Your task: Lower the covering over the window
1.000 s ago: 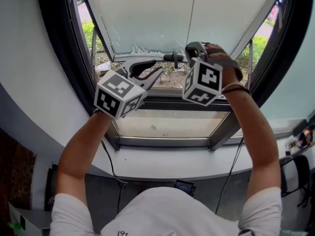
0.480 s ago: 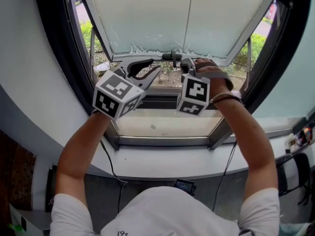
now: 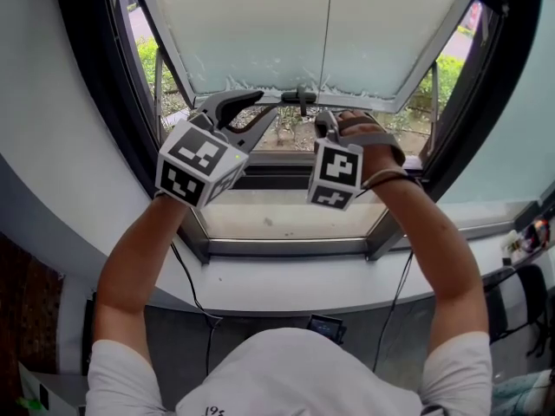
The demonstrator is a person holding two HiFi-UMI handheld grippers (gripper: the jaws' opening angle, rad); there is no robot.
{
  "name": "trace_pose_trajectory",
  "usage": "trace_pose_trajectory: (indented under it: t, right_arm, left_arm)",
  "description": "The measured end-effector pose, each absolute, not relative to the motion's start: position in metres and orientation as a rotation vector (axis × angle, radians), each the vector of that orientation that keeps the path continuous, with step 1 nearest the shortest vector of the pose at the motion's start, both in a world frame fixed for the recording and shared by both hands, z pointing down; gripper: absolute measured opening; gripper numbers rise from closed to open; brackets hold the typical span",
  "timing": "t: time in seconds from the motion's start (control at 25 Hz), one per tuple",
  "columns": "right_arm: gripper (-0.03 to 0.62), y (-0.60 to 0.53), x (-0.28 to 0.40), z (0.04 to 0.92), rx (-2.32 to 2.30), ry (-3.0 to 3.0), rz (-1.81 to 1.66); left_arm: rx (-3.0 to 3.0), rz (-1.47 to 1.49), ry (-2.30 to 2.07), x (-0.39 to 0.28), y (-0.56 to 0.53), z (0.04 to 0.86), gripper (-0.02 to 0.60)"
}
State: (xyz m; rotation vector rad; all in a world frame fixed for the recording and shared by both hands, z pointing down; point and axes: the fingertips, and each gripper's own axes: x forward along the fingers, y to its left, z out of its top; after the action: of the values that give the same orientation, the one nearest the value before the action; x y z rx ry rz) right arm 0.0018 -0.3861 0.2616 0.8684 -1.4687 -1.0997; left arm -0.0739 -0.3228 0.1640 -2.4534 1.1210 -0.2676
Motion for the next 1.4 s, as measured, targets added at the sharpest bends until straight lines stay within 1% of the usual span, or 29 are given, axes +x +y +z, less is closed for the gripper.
trace_pose_trajectory:
  t: [0.36, 0.72, 1.4]
  right_arm:
    - [0.021, -0.379, 0.0, 0.31, 0.791, -1.462, -1.067]
    - [0.021, -0.373, 0.004, 0.321, 0.795, -1.482, -1.037]
    - [0.021, -0.37, 0.009, 0.356, 0.746, -1.445, -0.989]
  left_arm:
    - [-2.309, -0.255, 1.119, -0.083, -0.316, 0.121, 0.142]
    - [-2.1, -0.317, 1.151, -0.096, -0.312, 0.071, 0.17]
    - [-1.894, -0.492, 1.194, -0.102, -0.348, 0.042, 0.215]
